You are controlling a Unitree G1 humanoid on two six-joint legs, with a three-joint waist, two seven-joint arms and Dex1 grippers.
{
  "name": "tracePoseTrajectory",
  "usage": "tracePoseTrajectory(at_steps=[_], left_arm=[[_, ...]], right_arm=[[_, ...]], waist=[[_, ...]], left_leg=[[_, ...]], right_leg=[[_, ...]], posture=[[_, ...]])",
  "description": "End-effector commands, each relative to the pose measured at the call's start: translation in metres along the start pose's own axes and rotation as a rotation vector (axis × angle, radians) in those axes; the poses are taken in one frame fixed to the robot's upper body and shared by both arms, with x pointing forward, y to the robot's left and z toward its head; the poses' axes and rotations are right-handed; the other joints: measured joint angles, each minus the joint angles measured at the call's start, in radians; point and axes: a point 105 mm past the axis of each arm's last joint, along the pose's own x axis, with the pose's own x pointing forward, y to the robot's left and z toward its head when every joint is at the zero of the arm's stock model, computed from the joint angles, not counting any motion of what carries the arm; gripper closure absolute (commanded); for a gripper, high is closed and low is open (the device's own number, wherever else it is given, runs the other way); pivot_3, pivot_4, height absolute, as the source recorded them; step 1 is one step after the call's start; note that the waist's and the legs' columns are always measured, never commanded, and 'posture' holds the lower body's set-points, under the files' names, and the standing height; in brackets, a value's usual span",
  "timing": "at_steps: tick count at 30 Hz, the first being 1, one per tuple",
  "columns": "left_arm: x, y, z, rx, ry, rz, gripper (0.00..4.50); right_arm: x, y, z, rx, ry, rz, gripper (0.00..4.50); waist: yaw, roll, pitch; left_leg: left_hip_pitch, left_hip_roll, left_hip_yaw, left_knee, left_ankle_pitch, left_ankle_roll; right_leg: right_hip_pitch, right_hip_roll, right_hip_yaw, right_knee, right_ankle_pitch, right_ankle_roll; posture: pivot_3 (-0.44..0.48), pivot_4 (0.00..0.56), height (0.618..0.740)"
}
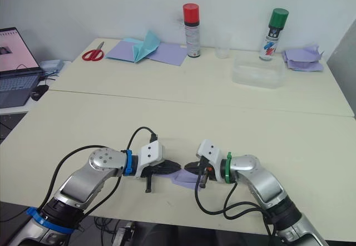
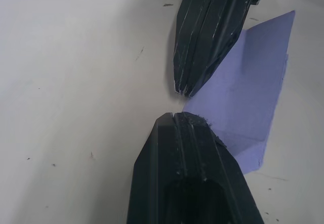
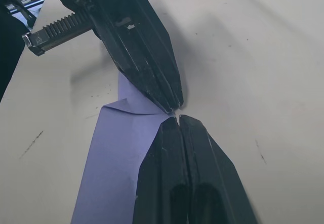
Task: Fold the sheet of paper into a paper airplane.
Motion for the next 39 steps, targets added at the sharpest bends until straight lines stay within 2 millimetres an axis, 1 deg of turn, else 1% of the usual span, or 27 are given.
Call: tracePoseTrajectory(at_steps=[1,5,9,12,14,17,21,22,23,25,26,28,30,33,36,39], left_arm=[[0.002,-0.011,-0.028,-0.067,0.106,-0.038,4.5],[0.003,-0.011,-0.028,-0.069,0.104,-0.038,4.5],[0.003,-0.012,-0.029,-0.07,0.108,-0.041,4.5],[0.004,-0.012,-0.03,-0.07,0.11,-0.041,4.5],[0.004,-0.012,-0.03,-0.07,0.111,-0.041,4.5],[0.004,-0.011,-0.03,-0.07,0.11,-0.039,4.5],[0.004,-0.01,-0.031,-0.07,0.112,-0.037,4.5],[0.004,-0.011,-0.031,-0.071,0.112,-0.037,4.5],[0.004,-0.011,-0.031,-0.07,0.112,-0.038,4.5],[0.004,-0.011,-0.032,-0.07,0.112,-0.038,4.5],[0.005,-0.011,-0.032,-0.07,0.112,-0.039,4.5],[0.005,-0.012,-0.032,-0.07,0.112,-0.041,4.5],[0.006,-0.012,-0.032,-0.069,0.112,-0.044,4.5],[0.006,-0.012,-0.031,-0.064,0.113,-0.049,4.5],[0.005,-0.011,-0.032,-0.062,0.115,-0.047,4.5],[0.003,-0.009,-0.029,-0.063,0.109,-0.048,4.5]], right_arm=[[0.0,0.001,-0.012,-0.045,0.073,0.013,4.48],[-0.004,0.003,-0.022,-0.047,0.121,0.026,4.48],[-0.015,-0.002,-0.028,-0.04,0.15,0.004,4.48],[-0.034,-0.004,-0.036,-0.039,0.184,-0.011,4.48],[-0.042,-0.004,-0.041,-0.033,0.202,-0.018,4.48],[-0.065,-0.004,-0.048,-0.033,0.243,-0.019,4.48],[-0.079,-0.004,-0.046,-0.042,0.249,-0.023,4.48],[-0.081,-0.005,-0.043,-0.048,0.242,-0.027,4.48],[-0.083,-0.006,-0.036,-0.057,0.215,-0.032,4.48],[-0.077,-0.009,0.003,-0.078,0.029,-0.037,4.48],[-0.073,-0.007,0.013,-0.103,-0.017,-0.024,4.48],[-0.06,-0.008,0.021,-0.1,-0.057,-0.033,4.48],[-0.047,-0.009,0.02,-0.075,-0.061,-0.045,4.48],[-0.031,-0.007,0.011,-0.069,-0.033,-0.053,4.48],[-0.017,0.004,-0.003,-0.075,0.014,0.003,4.48],[-0.012,0.017,-0.012,-0.062,0.052,0.071,4.48]], waist=[[0.0,0.0,0.0],[0.0,0.0,-0.001],[0.002,0.0,-0.001],[0.007,0.0,-0.002],[0.009,-0.001,-0.004],[0.012,0.0,-0.005],[0.015,-0.001,-0.008],[0.015,-0.001,-0.008],[0.015,-0.001,-0.008],[0.015,-0.001,-0.007],[0.012,-0.001,-0.007],[0.008,-0.001,-0.008],[0.008,-0.001,-0.008],[0.01,-0.001,-0.008],[0.012,-0.001,-0.008],[0.011,-0.001,-0.008]], left_leg=[[0.0,0.0,0.0,0.0,0.0,0.0],[0.0,0.0,0.0,0.0,0.0,0.0],[0.0,-0.001,0.0,0.0,0.0,0.0],[0.0,-0.001,-0.001,0.0,0.0,0.0],[0.0,-0.002,-0.001,0.0,0.0,0.0],[0.0,-0.002,-0.001,0.0,0.0,0.0],[0.001,-0.002,-0.001,0.001,0.0,0.0],[0.001,-0.002,0.0,0.001,0.0,0.0],[0.001,-0.002,0.0,0.001,0.0,0.0],[0.001,-0.002,0.0,0.001,0.0,0.0],[0.001,-0.002,0.0,0.001,0.0,0.0],[0.001,-0.001,0.0,0.001,0.0,0.0],[0.001,0.0,-0.001,0.001,0.0,0.0],[0.001,-0.001,-0.001,0.001,0.0,0.0],[0.0,-0.002,-0.001,0.001,0.0,0.0],[0.0,-0.002,0.0,0.001,0.0,0.0]], right_leg=[[0.0,0.0,0.0,0.0,0.0,0.0],[0.001,0.0,0.0,0.0,0.0,0.0],[0.001,0.0,0.0,0.0,0.0,0.0],[0.001,0.0,0.001,0.0,0.0,0.0],[0.002,0.0,0.001,0.0,0.0,0.0],[0.002,0.0,0.001,-0.001,0.0,0.0],[0.003,0.0,0.001,-0.002,0.0,0.001],[0.003,0.0,0.001,-0.002,0.0,0.001],[0.003,0.0,0.001,-0.002,-0.001,0.001],[0.003,0.0,0.002,-0.002,-0.002,0.004],[0.003,0.0,0.002,-0.001,-0.002,0.004],[0.003,0.0,0.002,-0.001,-0.002,0.004],[0.003,0.001,0.001,-0.001,-0.002,0.004],[0.003,0.001,0.001,-0.001,-0.002,0.004],[0.002,0.0,0.002,-0.001,0.0,0.0],[0.002,0.0,0.002,-0.001,0.0,0.0]], posture=[[0.0,0.15,0.74],[0.0,0.15,0.74],[0.0,0.15,0.74],[0.0,0.15,0.74],[0.0,0.15,0.74],[0.0,0.15,0.74],[0.0,0.15,0.74],[0.0,0.15,0.74],[0.0,0.15,0.74],[0.0,0.15,0.74],[0.0,0.15,0.74],[0.0,0.15,0.74],[0.0,0.15,0.74],[0.0,0.15,0.74],[0.0,0.15,0.74],[0.0,0.15,0.74]])
